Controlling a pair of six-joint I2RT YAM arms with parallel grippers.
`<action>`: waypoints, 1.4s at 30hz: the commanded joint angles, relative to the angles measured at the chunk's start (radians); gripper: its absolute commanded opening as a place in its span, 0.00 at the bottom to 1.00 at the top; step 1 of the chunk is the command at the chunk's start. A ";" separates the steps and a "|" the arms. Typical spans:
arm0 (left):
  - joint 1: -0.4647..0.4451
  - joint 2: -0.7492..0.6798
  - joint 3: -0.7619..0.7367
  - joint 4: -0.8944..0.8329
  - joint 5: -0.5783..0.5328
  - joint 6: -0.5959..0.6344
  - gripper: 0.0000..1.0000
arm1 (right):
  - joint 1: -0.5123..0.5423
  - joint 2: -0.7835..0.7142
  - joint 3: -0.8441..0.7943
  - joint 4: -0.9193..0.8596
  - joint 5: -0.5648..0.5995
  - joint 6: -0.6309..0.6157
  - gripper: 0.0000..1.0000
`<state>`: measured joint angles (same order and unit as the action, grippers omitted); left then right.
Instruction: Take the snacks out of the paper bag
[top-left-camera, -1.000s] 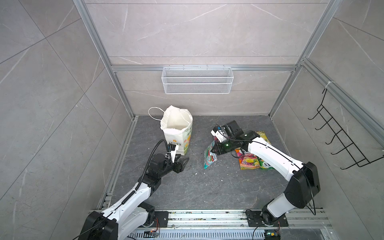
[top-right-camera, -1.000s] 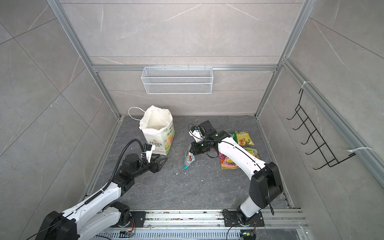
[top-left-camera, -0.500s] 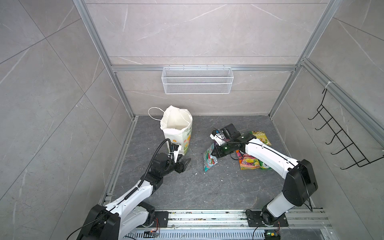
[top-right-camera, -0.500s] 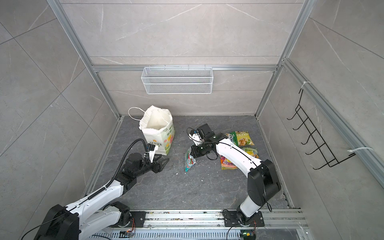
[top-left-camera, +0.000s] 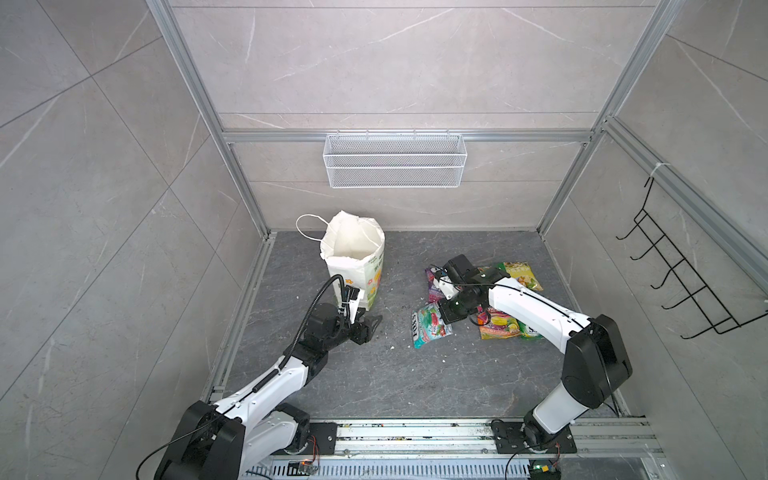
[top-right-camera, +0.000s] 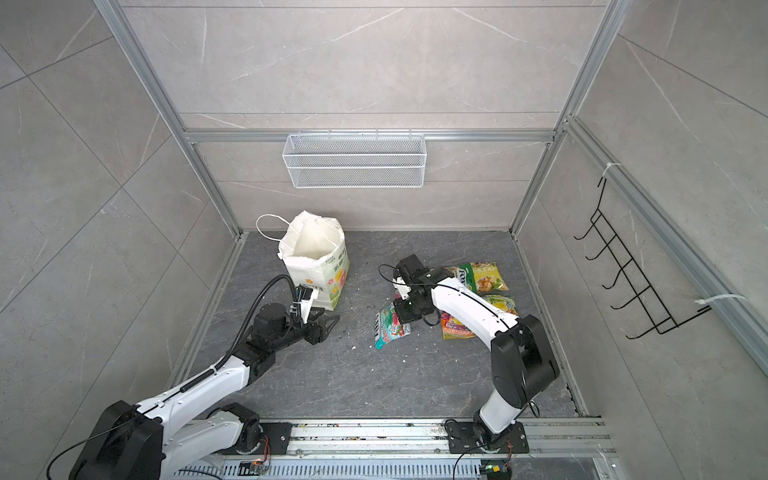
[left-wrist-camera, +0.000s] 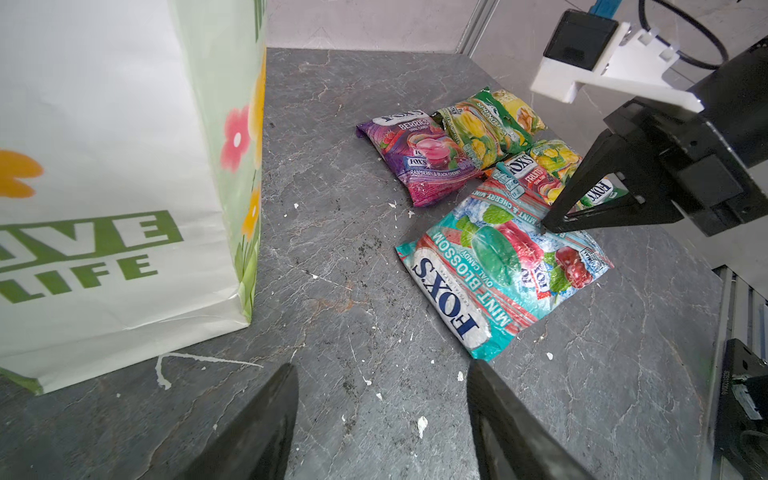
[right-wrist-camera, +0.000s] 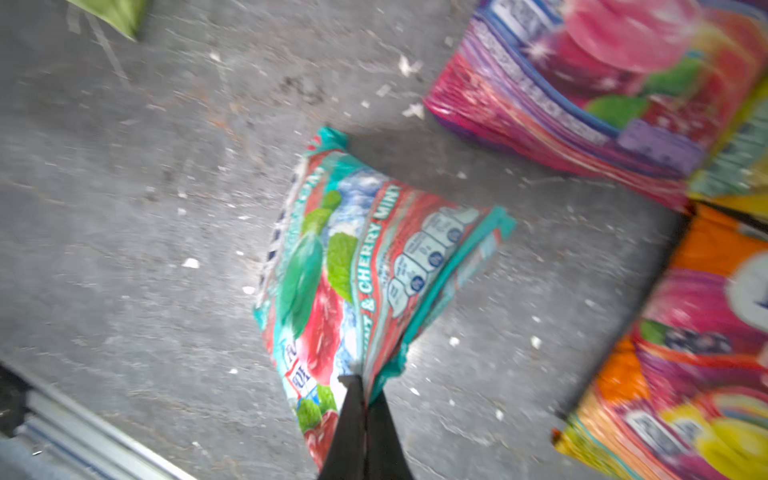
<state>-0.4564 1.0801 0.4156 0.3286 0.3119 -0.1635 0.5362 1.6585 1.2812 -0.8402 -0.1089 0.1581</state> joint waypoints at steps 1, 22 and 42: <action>-0.004 0.012 0.044 0.064 -0.004 0.001 0.66 | -0.010 0.032 0.028 -0.094 0.123 0.026 0.02; -0.005 0.020 0.038 0.072 -0.011 -0.007 0.66 | -0.144 0.181 -0.030 0.020 0.203 0.120 0.00; -0.004 0.031 0.044 0.072 -0.011 0.003 0.66 | -0.162 0.149 -0.046 -0.031 0.241 0.112 0.00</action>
<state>-0.4568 1.1213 0.4267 0.3531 0.3115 -0.1638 0.3809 1.8271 1.2491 -0.8207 0.0925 0.2695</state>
